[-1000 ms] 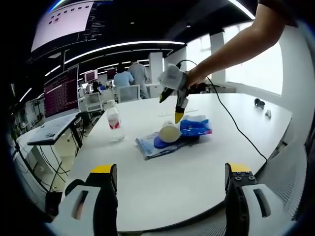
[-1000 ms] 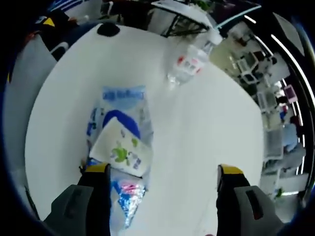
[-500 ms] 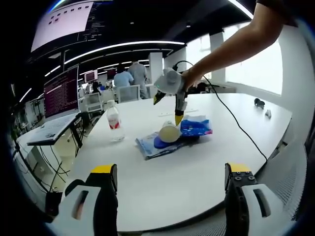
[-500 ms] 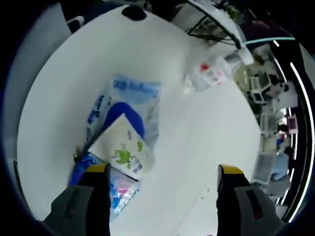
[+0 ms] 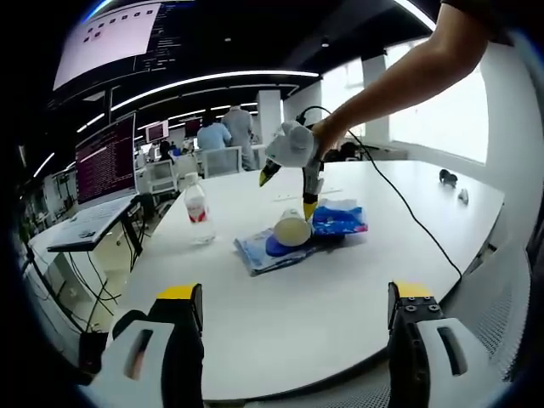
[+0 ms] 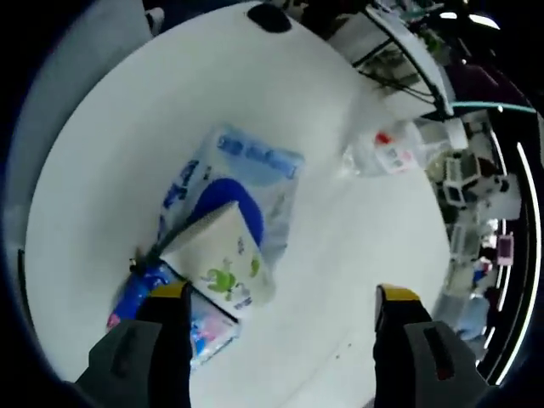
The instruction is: Arrange the tabletop items into an orderly group along one side of the table until the central work area is clear of visible clutter.
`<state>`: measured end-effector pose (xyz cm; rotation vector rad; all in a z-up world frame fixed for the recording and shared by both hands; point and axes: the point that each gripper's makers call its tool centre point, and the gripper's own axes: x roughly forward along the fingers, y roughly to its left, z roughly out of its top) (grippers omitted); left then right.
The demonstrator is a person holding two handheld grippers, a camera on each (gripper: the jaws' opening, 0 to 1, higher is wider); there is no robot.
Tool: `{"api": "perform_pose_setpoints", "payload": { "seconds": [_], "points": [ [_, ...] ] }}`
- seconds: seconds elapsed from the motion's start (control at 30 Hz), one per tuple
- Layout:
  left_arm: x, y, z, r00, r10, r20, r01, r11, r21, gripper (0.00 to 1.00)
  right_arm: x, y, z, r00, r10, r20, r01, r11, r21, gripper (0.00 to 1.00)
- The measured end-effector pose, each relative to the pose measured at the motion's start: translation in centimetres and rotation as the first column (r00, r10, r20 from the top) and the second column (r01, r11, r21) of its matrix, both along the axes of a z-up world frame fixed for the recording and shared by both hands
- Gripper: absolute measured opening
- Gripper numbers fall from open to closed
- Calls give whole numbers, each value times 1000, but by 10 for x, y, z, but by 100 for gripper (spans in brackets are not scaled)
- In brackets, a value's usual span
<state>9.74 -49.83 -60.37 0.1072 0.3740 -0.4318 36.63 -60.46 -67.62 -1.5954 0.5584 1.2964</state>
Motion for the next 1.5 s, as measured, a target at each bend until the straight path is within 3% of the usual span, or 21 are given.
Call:
{"api": "perform_pose_setpoints", "payload": {
  "seconds": [0.47,1.03,1.5],
  "points": [
    [0,0,0,1000,1,0,-1,1000,-2,89,-17,6,-13,986,165,1,-165,983,-87,81],
    [1,1,-1,1000,2,3,-2,1000,-2,89,-26,16,-20,971,238,-29,-240,963,-120,66],
    [0,1,-2,1000,2,1,-2,1000,1,88,-36,25,-31,946,322,-49,-325,931,-164,55]
  ]
}}
